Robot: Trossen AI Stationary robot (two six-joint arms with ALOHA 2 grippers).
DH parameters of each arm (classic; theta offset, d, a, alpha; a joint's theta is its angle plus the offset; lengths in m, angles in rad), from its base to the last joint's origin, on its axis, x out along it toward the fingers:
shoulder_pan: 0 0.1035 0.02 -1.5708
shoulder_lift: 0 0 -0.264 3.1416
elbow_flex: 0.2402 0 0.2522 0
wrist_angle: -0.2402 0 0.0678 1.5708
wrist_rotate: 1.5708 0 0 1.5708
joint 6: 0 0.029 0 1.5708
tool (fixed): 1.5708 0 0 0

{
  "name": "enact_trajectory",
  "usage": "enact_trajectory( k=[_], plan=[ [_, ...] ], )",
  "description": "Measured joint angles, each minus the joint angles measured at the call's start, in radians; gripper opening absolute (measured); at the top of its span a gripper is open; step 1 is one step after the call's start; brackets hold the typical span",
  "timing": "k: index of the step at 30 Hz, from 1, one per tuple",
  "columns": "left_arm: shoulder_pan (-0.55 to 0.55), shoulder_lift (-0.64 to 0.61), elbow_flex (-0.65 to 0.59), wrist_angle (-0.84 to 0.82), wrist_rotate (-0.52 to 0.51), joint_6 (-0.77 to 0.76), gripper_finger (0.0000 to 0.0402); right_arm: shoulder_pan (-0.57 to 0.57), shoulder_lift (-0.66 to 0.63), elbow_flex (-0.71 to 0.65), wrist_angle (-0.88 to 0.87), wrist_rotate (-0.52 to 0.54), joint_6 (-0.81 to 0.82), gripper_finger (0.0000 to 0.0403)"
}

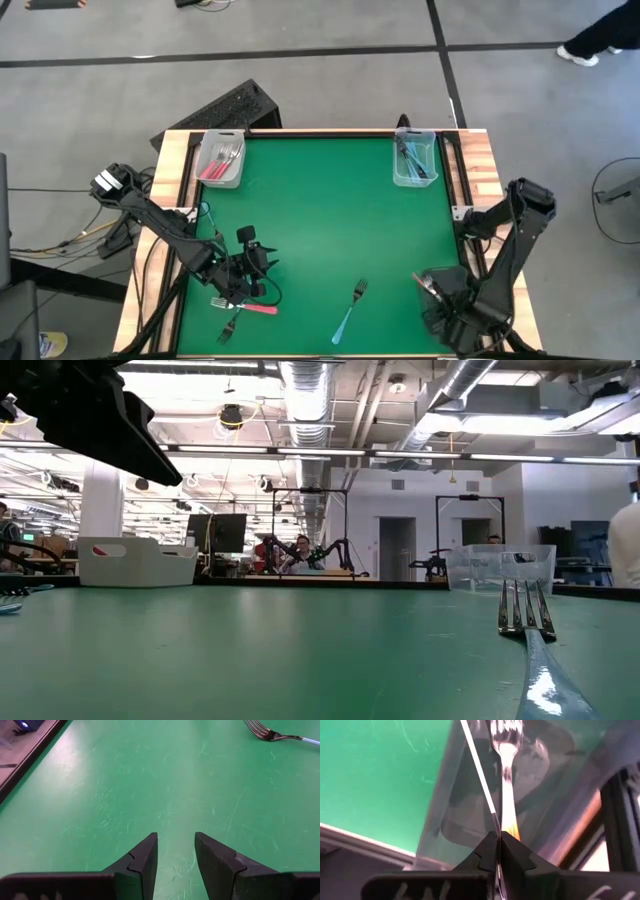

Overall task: Sort silverware by color (type)
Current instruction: Put the orange fork into the black bin, then put the blue fork into the transparent bin

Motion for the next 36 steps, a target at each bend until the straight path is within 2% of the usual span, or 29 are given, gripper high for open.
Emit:
enact_trajectory(
  k=[6, 16, 21, 27, 36],
  plan=[
    [0.0, 0.0, 0.0, -0.003, 0.004, -0.001, 0.0119, -0.018, 0.066, 0.0, 0.014, -0.008, -0.08, 0.0067],
    [0.0, 0.0, 0.0, -0.003, 0.007, -0.001, 0.0119, -0.031, 0.108, 0.0, 0.043, -0.006, -0.088, 0.0183],
    [0.0, 0.0, 0.0, 0.001, 0.006, -0.002, 0.0119, -0.061, 0.095, 0.011, 0.041, 0.13, -0.111, 0.0207],
    [0.0, 0.0, 0.0, 0.031, 0.005, -0.002, 0.0119, -0.152, 0.095, 0.026, 0.154, 0.39, -0.355, 0.0205],
    [0.0, 0.0, 0.0, 0.04, 0.007, 0.0, 0.0119, -0.346, 0.106, 0.022, 0.282, 0.445, -0.742, 0.0198]
  ],
)
